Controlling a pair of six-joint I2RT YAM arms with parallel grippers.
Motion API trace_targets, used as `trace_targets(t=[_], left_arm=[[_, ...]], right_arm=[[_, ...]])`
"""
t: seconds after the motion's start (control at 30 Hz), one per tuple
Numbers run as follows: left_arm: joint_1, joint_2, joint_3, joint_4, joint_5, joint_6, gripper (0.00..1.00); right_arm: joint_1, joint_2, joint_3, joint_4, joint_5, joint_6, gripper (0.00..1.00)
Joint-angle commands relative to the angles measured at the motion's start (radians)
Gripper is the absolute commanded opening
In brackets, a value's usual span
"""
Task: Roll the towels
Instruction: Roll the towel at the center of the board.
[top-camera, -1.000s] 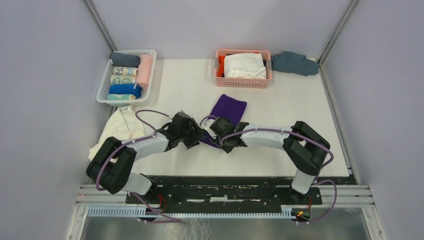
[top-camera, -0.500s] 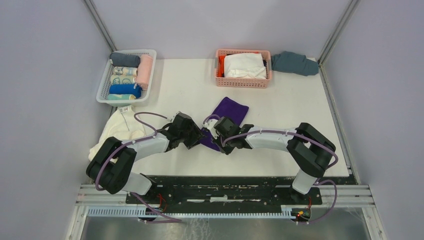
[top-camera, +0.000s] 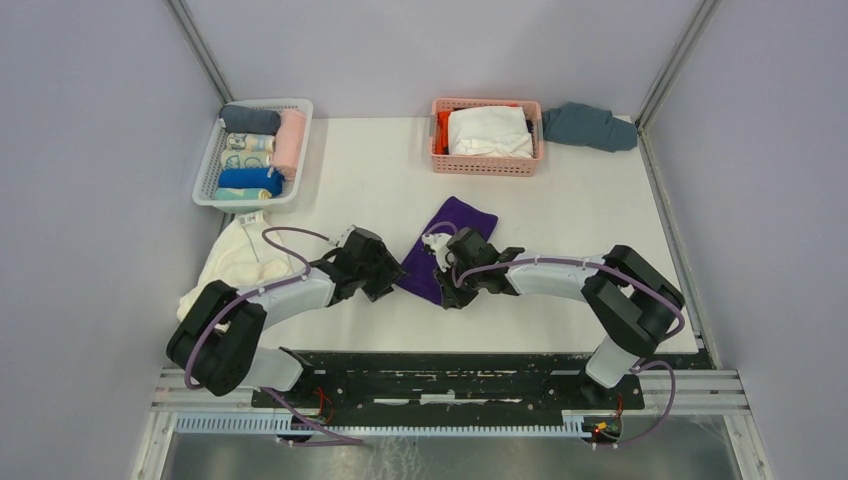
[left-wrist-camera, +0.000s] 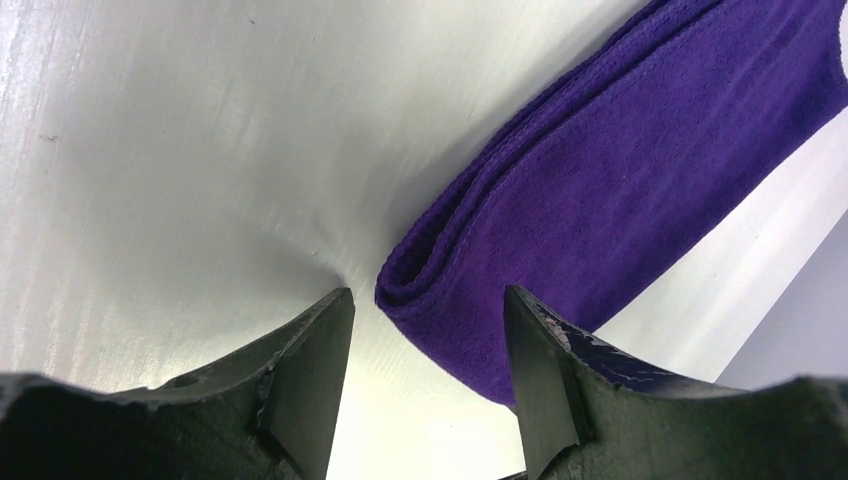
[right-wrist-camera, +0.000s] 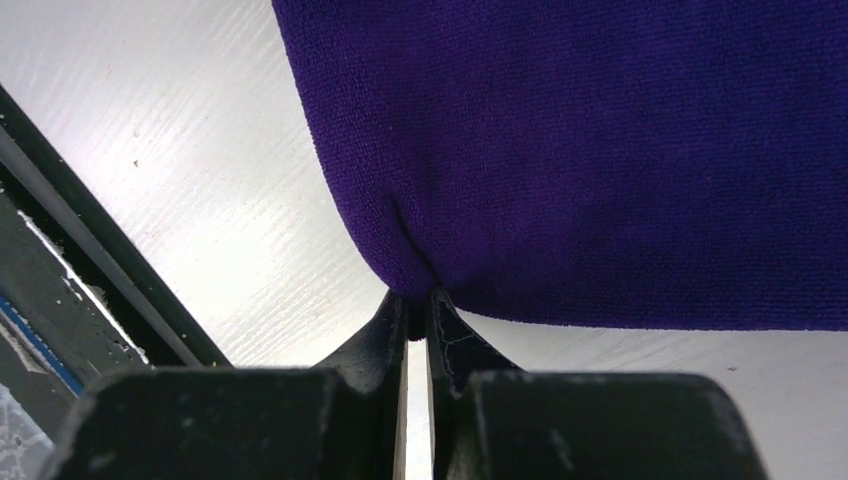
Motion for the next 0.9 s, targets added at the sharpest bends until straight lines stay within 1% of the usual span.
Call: trace_targets(t=[0.0,0.2,0.33,0.43,0.47,0.6,0.7,0.73,0.77,0.87], left_arm=[[-0.004,0.047,0.005,-0.069,-0.066,-0.018,0.64],[-0.004,0.076,0.035,-0.069,-0.096,-0.004,0.52],[-0.008,0.078,0.041,-0.069,-0.097,-0.003,0.41],[-0.009,0.075,0.042,-0.07,-0.097,-0.004,0.3],[-0.009,0.074,0.042,-0.07,-0.096,-0.004,0.26],[-0.012,0.073,0.051,-0.074,-0.083,0.001,0.15],[-0.013,0.069,0.057,-0.08,-0.078,0.0,0.13],[-0.015,0.066,0.058,-0.081,-0.078,0.001,0.09],[-0.015,0.064,0.059,-0.083,-0.078,0.001,0.09],[-0.016,0.056,0.058,-0.089,-0.079,0.001,0.08]], right_arm=[[-0.012,-0.039,-0.028,0.037,-0.058,0.036,0.05],[-0.012,-0.05,-0.039,0.03,-0.053,0.034,0.06],[-0.012,-0.056,-0.04,0.03,-0.054,0.033,0.09],[-0.012,-0.068,-0.038,0.027,-0.043,0.033,0.11],[-0.011,-0.077,-0.038,0.026,-0.034,0.031,0.13],[0.007,-0.133,-0.032,-0.001,0.027,0.009,0.25],[0.04,-0.172,-0.015,-0.031,0.089,-0.021,0.37],[0.054,-0.181,-0.009,-0.036,0.108,-0.03,0.42],[0.062,-0.189,-0.004,-0.036,0.126,-0.041,0.45],[0.089,-0.195,0.021,-0.038,0.171,-0.074,0.54]])
